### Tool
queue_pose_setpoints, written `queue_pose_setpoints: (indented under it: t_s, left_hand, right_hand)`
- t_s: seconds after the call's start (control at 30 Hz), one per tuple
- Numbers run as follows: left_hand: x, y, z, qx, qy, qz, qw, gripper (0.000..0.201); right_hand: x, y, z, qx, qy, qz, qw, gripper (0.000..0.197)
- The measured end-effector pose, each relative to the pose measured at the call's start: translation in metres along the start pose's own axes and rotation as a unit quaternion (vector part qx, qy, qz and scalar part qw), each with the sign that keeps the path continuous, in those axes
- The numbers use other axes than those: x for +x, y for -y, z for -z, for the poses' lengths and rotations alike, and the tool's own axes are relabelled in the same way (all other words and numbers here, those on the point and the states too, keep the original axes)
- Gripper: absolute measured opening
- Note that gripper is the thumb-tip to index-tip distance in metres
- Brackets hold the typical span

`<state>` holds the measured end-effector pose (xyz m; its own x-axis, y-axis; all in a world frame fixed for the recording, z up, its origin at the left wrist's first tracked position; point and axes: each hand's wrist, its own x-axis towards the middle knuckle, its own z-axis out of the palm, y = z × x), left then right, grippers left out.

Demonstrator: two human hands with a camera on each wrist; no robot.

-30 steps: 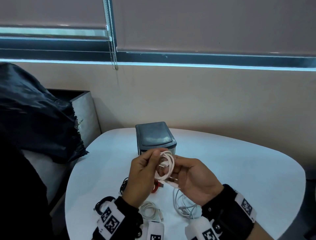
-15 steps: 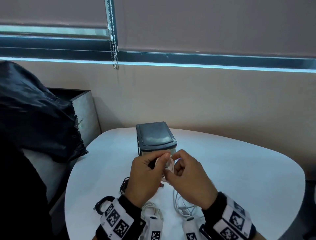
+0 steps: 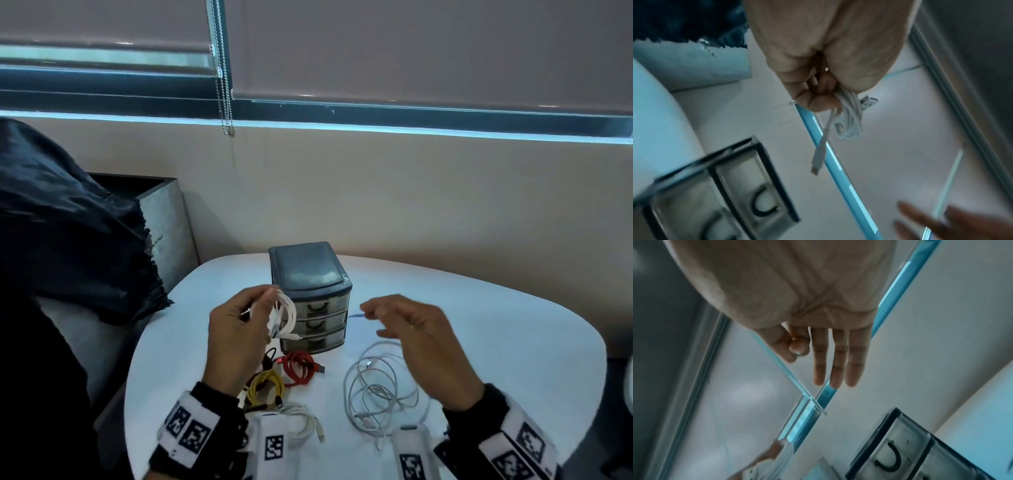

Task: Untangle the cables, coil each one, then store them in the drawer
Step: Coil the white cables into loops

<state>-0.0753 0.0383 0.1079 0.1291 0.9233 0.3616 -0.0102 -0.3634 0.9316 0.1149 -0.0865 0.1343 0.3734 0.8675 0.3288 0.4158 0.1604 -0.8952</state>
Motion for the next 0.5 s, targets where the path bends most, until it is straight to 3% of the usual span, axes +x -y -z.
queue_pose_setpoints:
  t_s: [0.07,0.13,0.23,0.5]
  left_hand:
    - [-0.007,0.000,-0.003,0.060,0.027,-0.038,0.997,0.022]
    - [-0.019,-0.005,-0.015,0.072,0.042,-0.064,0.995,0.019]
    - [-0.029,-0.011,-0.029,0.047,0.031,-0.083,0.995,0.015]
    - [-0.035,-0.010,-0.037,0.016,0.045,-0.064,0.997,0.016]
  right_hand:
    - [0.003,0.003,-0.005,-0.006,-0.038,0.006,0.999,0.039]
    - [0.002,0.005,-0.025,-0.068,0.003,0.008,0.998,0.051]
    - [-0.004,-0.003,-0.051,-0.123,0.071,0.005,0.990,0.048]
    - [-0.002,-0.001,-0.050,-0.224,0.106,-0.027,0.968,0.036]
